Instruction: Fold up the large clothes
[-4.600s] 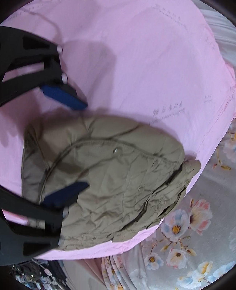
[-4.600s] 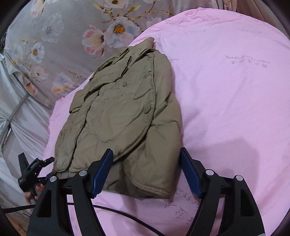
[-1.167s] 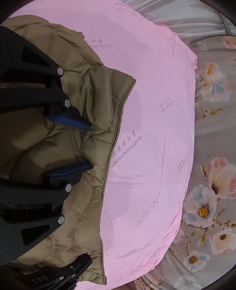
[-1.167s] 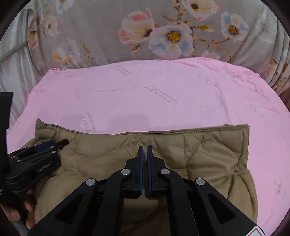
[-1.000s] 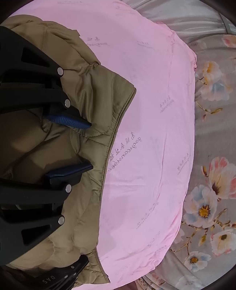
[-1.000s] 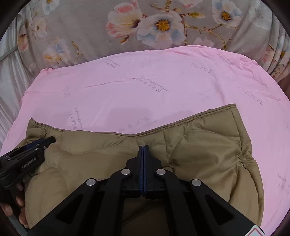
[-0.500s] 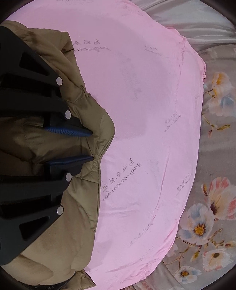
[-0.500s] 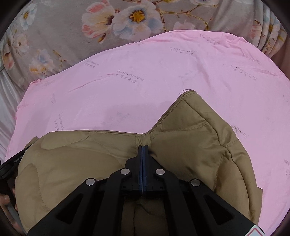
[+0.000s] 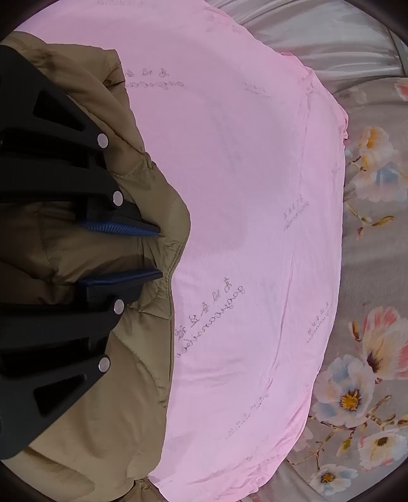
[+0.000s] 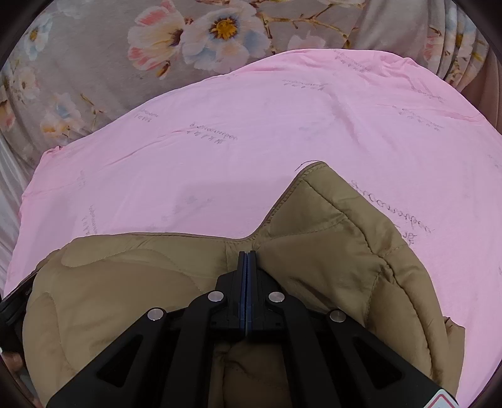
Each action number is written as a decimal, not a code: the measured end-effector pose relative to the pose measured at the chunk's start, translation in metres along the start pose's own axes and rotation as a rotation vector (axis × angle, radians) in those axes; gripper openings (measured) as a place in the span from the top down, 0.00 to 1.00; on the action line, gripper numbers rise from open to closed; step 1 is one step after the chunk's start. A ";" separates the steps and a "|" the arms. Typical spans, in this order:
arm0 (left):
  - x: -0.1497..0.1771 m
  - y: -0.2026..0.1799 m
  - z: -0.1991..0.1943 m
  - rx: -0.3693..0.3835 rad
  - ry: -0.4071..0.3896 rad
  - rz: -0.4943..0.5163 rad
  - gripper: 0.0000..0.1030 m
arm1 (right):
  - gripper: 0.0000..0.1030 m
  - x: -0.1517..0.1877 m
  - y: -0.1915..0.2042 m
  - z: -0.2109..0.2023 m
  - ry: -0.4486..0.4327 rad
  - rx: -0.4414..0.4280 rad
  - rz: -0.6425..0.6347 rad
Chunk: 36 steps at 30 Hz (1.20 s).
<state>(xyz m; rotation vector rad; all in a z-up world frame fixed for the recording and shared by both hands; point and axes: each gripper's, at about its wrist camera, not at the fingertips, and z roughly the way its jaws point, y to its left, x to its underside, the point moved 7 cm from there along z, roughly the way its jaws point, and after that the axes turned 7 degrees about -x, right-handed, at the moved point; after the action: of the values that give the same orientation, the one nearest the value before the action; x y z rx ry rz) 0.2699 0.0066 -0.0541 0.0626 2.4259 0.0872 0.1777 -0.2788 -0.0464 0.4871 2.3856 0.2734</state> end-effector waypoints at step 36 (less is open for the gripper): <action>0.082 -0.045 -0.087 0.058 -0.028 0.042 1.00 | 1.00 0.093 0.110 -0.052 -0.042 -0.172 -0.195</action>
<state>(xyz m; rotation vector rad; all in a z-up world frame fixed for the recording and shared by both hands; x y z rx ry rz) 0.1503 -0.0365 -0.0451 0.1399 2.3995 0.0344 0.1078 -0.1441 -0.0265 0.1772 2.3229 0.3712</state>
